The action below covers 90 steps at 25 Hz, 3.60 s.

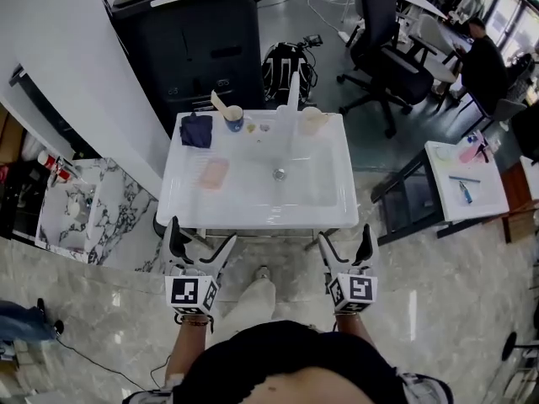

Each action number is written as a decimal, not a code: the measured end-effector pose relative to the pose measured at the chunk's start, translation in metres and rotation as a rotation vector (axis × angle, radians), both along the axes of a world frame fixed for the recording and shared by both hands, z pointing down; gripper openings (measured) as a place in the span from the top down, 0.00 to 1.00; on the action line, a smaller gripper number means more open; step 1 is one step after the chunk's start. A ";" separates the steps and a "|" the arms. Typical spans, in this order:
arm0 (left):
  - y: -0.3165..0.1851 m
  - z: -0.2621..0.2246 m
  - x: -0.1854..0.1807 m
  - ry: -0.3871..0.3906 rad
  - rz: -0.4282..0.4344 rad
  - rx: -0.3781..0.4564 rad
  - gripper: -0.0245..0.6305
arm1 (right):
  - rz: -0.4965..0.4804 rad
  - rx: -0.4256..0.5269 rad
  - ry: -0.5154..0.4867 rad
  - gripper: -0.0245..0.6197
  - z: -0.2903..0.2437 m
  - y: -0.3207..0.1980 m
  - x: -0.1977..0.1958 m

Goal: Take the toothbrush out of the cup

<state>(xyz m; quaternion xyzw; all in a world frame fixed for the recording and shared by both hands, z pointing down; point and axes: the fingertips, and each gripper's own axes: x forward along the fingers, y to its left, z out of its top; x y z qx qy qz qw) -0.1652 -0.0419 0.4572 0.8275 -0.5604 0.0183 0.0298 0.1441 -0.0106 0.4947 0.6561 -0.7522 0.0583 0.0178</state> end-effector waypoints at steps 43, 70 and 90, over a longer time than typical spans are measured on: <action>-0.364 0.059 0.019 0.053 -0.062 -0.128 0.08 | 0.000 -0.070 -0.001 0.17 0.013 -0.248 0.037; -0.478 0.143 0.020 -0.021 -0.102 -0.296 0.10 | 0.075 -0.150 0.009 0.17 0.033 -0.257 0.084; -0.475 0.108 0.026 -0.004 -0.096 -0.218 0.95 | 0.080 -0.139 0.005 0.17 0.034 -0.257 0.090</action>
